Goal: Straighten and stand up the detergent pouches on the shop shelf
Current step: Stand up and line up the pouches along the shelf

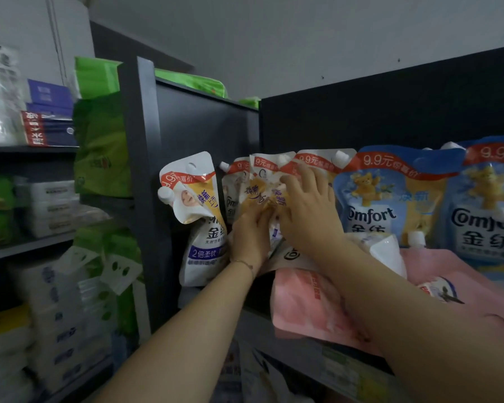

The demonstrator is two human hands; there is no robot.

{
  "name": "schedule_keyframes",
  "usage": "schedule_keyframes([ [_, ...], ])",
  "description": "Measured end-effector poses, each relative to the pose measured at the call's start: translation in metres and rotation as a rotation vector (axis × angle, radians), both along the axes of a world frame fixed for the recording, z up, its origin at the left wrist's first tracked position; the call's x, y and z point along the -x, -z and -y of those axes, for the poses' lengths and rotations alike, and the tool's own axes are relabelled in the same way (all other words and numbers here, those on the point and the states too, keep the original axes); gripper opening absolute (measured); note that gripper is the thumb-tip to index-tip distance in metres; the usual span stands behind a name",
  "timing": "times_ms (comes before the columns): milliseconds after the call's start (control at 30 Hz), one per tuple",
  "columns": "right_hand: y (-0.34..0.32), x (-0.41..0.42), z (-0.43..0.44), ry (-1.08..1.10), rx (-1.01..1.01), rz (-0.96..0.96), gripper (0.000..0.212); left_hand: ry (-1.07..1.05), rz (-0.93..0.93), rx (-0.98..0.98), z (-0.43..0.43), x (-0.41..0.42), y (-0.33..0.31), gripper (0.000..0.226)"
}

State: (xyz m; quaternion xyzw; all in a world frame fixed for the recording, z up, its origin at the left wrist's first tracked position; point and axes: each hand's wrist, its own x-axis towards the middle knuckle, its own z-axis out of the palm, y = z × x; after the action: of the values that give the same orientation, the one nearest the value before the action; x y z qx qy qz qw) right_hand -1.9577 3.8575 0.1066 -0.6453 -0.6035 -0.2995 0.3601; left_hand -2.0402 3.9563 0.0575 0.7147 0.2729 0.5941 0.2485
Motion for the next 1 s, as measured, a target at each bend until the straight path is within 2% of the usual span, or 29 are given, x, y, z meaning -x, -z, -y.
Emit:
schedule_keyframes([
  [100, 0.0, 0.001, 0.0, 0.013, -0.021, -0.009, 0.057, 0.049, 0.072, 0.075, -0.003, 0.007, -0.001, 0.035],
  [267, 0.0, 0.001, 0.001, -0.047, -0.052, -0.058, 0.054, 0.051, 0.148, 0.133, 0.0, 0.013, -0.007, 0.022],
  [400, 0.001, -0.001, 0.0, -0.034, 0.038, -0.041, 0.047, 0.041, 0.234, 0.144, 0.007, 0.011, -0.01, 0.022],
  [500, 0.001, -0.002, 0.001, -0.024, 0.097, -0.027, 0.046, 0.08, 0.331, 0.193, 0.008, 0.013, -0.009, 0.028],
  [600, 0.001, -0.002, 0.0, -0.013, 0.15, -0.044, 0.048, 0.104, 0.353, 0.237, 0.006, 0.016, -0.011, 0.028],
  [667, 0.002, -0.003, -0.001, 0.006, 0.197, -0.018, 0.047, 0.085, 0.306, 0.274, 0.008, 0.017, -0.016, 0.029],
  [767, 0.003, -0.005, -0.002, -0.037, 0.298, -0.01, 0.039, -0.046, 0.082, 0.229, 0.012, 0.016, -0.022, 0.029],
  [833, 0.001, -0.004, 0.0, -0.104, 0.329, -0.055, 0.033, -0.144, -0.03, 0.182, 0.017, 0.016, -0.023, 0.017],
  [900, -0.001, -0.005, 0.003, -0.14, 0.346, -0.071, 0.035, -0.169, -0.061, 0.184, 0.019, 0.018, -0.021, 0.004],
  [1000, 0.0, -0.005, 0.004, -0.172, 0.418, -0.007, 0.053, -0.134, -0.136, 0.117, 0.022, 0.026, -0.013, 0.038],
])
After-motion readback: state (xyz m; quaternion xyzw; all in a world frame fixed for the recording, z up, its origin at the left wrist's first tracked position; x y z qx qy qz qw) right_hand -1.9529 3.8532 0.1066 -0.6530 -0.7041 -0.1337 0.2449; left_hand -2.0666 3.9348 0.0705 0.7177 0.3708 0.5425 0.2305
